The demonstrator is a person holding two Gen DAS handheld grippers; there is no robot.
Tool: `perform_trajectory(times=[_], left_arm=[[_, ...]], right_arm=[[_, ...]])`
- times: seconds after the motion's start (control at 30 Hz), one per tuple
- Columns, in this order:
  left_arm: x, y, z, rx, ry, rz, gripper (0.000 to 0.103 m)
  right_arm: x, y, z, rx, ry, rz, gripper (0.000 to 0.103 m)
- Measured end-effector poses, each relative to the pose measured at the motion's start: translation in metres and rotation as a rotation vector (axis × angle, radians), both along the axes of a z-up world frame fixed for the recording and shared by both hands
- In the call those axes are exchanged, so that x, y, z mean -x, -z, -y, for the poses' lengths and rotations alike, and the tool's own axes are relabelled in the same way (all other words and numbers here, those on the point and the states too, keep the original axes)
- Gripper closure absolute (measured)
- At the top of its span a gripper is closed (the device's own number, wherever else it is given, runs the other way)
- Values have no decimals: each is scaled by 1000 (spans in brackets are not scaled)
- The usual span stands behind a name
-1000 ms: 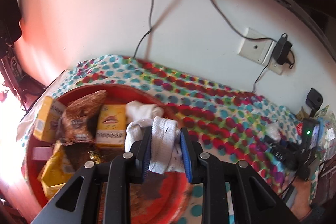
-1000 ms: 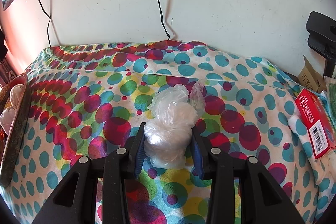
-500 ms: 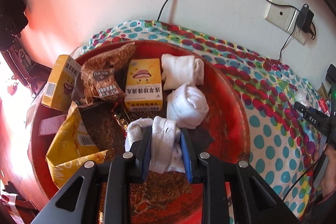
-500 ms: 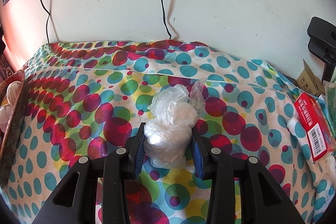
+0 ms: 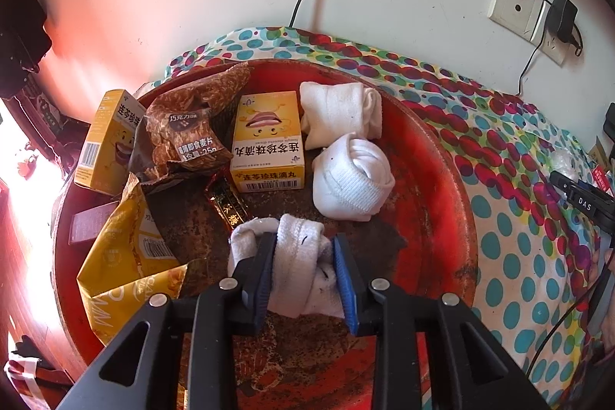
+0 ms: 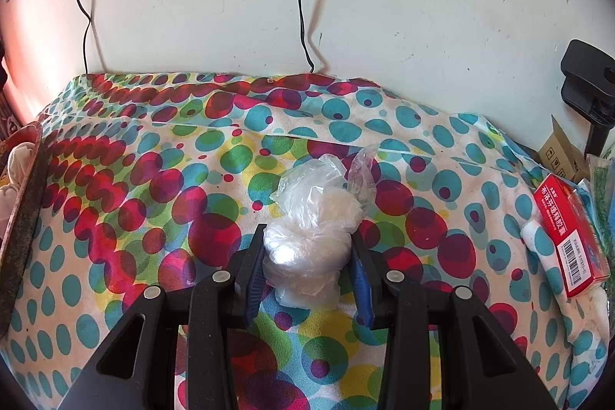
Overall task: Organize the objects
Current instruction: 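Carry the white sock with the left gripper into the red tray while the right gripper holds the bundle, then open the left gripper to release the sock in the tray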
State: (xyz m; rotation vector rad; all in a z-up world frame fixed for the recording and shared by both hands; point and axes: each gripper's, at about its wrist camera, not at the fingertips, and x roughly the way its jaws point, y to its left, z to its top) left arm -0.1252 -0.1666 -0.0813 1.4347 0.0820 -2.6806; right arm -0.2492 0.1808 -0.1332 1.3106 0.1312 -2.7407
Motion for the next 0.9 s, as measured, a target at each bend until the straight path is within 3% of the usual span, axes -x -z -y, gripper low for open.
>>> perform_trajectory(times=[0.1, 0.4, 0.7, 0.8, 0.9], left_arm=[[-2, -3, -1, 26, -1, 0, 68], [-30, -28, 3, 101, 5, -120, 64], [-60, -39, 7, 101, -4, -186, 63], [-69, -42, 12, 110, -15, -200, 63], [-74, -45, 15, 103, -11, -194, 63]], right_arm=[[0, 0, 0, -4, 1, -2, 66], [-6, -9, -12, 45, -3, -61, 68], [-27, -27, -18, 76, -12, -174, 68], [-30, -30, -11, 29, -30, -172, 68], [-40, -44, -2, 50, -51, -179, 68]])
